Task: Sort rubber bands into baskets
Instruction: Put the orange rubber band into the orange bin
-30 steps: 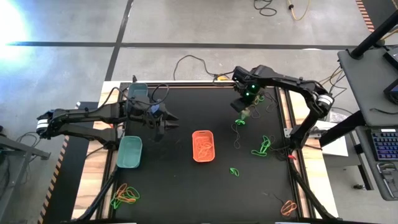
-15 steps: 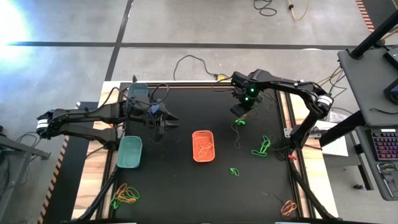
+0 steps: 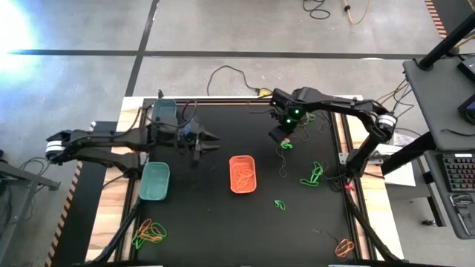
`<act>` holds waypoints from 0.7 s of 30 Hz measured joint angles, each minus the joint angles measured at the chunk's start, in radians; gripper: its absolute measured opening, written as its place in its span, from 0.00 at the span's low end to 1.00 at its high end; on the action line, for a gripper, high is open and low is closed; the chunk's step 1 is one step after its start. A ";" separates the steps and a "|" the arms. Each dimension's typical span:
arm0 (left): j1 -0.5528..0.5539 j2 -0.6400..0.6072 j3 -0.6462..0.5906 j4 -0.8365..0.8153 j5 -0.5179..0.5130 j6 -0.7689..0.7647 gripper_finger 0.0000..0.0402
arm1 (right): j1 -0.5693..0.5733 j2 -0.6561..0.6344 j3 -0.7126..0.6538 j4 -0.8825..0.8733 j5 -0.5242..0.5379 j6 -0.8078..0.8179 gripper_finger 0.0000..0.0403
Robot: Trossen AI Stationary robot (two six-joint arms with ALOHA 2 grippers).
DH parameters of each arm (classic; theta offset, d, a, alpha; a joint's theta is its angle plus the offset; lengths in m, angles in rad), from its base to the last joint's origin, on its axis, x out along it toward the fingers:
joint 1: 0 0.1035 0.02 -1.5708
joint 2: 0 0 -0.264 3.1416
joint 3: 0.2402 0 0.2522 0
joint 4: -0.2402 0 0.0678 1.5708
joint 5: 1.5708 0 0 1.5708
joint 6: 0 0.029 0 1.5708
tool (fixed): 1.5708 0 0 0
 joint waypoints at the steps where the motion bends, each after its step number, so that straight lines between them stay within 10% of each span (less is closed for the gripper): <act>1: 0.000 0.013 -0.024 0.061 -0.015 -0.003 0.40 | 0.016 0.000 0.000 0.047 0.000 0.026 0.02; 10: 0.048 0.195 -0.144 0.419 -0.073 -0.071 0.50 | 0.143 0.051 -0.003 0.567 0.145 0.247 0.02; 21: 0.173 0.416 -0.134 0.440 0.030 -0.134 0.55 | 0.132 0.282 0.007 0.703 0.201 0.231 0.02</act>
